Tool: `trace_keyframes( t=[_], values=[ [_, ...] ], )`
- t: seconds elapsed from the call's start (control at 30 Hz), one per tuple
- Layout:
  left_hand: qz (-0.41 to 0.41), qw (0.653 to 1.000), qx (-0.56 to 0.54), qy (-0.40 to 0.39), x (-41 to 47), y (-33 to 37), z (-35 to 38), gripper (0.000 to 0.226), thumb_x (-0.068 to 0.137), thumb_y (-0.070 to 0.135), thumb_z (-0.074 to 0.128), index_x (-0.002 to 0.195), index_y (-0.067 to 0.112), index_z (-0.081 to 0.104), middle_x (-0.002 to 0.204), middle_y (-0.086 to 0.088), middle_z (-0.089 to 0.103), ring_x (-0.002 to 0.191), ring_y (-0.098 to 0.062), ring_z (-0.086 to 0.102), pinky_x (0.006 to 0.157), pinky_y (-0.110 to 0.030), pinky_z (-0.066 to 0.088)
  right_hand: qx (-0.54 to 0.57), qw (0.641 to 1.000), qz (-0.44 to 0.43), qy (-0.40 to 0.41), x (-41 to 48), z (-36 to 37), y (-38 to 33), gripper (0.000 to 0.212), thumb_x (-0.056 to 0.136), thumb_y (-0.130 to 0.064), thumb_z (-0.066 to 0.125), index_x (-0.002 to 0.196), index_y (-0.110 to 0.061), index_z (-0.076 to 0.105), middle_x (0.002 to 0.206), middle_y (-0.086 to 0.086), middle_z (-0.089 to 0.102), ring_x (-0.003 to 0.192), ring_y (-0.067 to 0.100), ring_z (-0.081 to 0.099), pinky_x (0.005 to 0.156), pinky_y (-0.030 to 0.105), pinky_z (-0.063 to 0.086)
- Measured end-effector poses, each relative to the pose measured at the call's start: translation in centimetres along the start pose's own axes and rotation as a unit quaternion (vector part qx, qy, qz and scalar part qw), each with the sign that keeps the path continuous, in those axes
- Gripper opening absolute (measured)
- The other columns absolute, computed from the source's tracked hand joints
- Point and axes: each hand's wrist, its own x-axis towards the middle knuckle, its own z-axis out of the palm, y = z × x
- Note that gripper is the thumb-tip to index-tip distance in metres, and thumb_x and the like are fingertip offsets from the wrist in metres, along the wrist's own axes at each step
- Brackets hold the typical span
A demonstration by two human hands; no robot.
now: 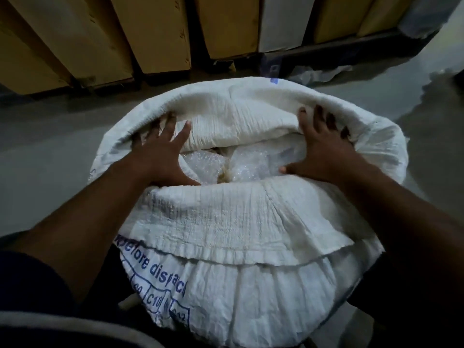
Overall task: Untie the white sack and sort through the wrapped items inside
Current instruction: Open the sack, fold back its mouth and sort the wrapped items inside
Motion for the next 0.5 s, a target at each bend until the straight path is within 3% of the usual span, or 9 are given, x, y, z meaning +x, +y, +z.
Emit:
trace_keyframes(
  t=[0.03, 0.1, 0.17, 0.23, 0.37, 0.5],
  values=[
    [0.010, 1.000, -0.013, 0.018, 0.1, 0.4, -0.1, 0.152, 0.034, 0.111, 0.042, 0.154, 0.047, -0.027, 0.166, 0.007, -0.036, 0.156, -0.024, -0.026, 0.123, -0.066, -0.005, -0.005, 1.000, -0.010, 0.004, -0.3, -0.5, -0.9, 0.135, 0.067, -0.076, 0.074, 0.159, -0.034, -0.017, 0.170, 0.011, -0.019, 0.157, 0.037, -0.010, 0.120, 0.067, 0.011],
    [0.030, 0.995, -0.041, 0.089, -0.1, 1.4, -0.5, 0.138, 0.049, 0.111, 0.030, 0.161, 0.042, -0.011, 0.173, 0.000, -0.016, 0.160, -0.023, -0.012, 0.126, -0.061, 0.001, -0.012, 0.999, -0.049, 0.018, -1.6, -1.6, -3.1, 0.126, 0.074, -0.067, 0.075, 0.161, -0.032, -0.009, 0.171, 0.014, -0.011, 0.157, 0.038, -0.003, 0.121, 0.062, 0.014],
    [0.062, 0.978, -0.067, 0.188, -0.3, 2.8, -1.0, 0.118, 0.069, 0.098, 0.028, 0.164, 0.031, 0.010, 0.173, -0.011, 0.012, 0.160, -0.029, 0.010, 0.127, -0.056, 0.015, 0.001, 0.993, -0.116, 0.018, -3.5, -2.4, -5.5, 0.116, 0.079, -0.061, 0.074, 0.162, -0.034, -0.002, 0.172, 0.011, -0.004, 0.158, 0.033, 0.005, 0.125, 0.052, 0.016],
    [0.087, 0.966, -0.068, 0.233, -0.5, 4.1, -1.1, 0.107, 0.077, 0.086, 0.032, 0.164, 0.025, 0.019, 0.168, -0.016, 0.025, 0.156, -0.034, 0.022, 0.125, -0.054, 0.021, 0.025, 0.976, -0.215, -0.004, -5.3, -2.3, -7.7, 0.104, 0.081, -0.056, 0.073, 0.161, -0.038, 0.010, 0.172, 0.005, 0.010, 0.156, 0.028, 0.019, 0.124, 0.048, 0.026],
    [0.060, 0.975, -0.056, 0.209, -0.5, 4.4, -0.4, 0.110, 0.075, 0.084, 0.040, 0.164, 0.034, 0.000, 0.173, -0.015, 0.005, 0.160, -0.033, 0.008, 0.128, -0.055, 0.011, -0.012, 0.922, -0.370, -0.116, -7.9, 0.2, -10.4, 0.078, 0.083, -0.048, 0.068, 0.153, -0.040, 0.036, 0.151, 0.001, 0.040, 0.128, 0.023, 0.050, 0.101, 0.044, 0.050],
    [0.013, 0.976, -0.065, 0.207, -0.1, 2.9, -0.4, 0.115, 0.079, 0.082, 0.052, 0.163, 0.035, -0.011, 0.173, -0.013, -0.010, 0.161, -0.030, -0.005, 0.129, -0.051, 0.001, -0.032, 0.885, -0.416, -0.207, -10.7, 0.9, -12.1, 0.076, 0.079, -0.043, 0.073, 0.144, -0.048, 0.034, 0.141, -0.001, 0.039, 0.116, 0.023, 0.049, 0.089, 0.044, 0.054]
  ],
)
